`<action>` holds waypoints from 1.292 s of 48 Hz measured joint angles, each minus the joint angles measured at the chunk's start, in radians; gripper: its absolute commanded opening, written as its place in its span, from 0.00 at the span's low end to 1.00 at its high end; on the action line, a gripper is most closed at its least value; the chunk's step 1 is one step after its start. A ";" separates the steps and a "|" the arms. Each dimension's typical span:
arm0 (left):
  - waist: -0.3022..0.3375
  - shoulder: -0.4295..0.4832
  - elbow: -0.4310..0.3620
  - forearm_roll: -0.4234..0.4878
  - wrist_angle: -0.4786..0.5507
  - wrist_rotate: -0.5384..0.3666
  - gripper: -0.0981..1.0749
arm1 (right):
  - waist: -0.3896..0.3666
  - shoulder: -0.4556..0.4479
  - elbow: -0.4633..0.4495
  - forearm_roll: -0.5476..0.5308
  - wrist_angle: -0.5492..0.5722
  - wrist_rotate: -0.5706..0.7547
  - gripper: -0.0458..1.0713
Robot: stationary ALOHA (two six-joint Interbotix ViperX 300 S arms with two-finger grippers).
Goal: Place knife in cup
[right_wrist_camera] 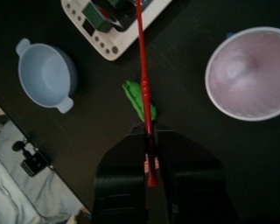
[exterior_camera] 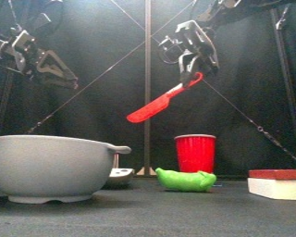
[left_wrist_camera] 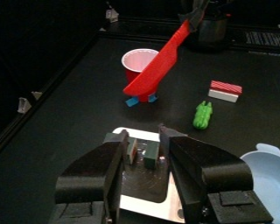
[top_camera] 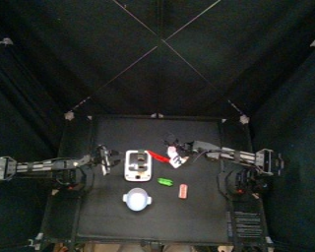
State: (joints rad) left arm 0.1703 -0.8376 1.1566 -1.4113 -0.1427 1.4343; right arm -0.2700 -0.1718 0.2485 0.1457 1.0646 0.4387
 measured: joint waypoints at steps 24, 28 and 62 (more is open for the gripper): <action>-0.002 0.000 0.009 0.002 0.000 0.002 0.72 | -0.204 -0.094 -0.028 0.018 0.353 -0.025 0.27; -0.002 0.000 0.009 0.002 0.000 0.002 0.72 | -0.232 -0.087 -0.029 0.032 0.388 -0.049 0.28; -0.002 0.000 0.017 0.002 0.000 0.000 0.72 | -0.281 0.051 -0.029 0.044 0.436 -0.086 0.29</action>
State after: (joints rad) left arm 0.1687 -0.8376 1.1735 -1.4097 -0.1427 1.4343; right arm -0.5507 -0.1212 0.2194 0.1902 1.5002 0.3528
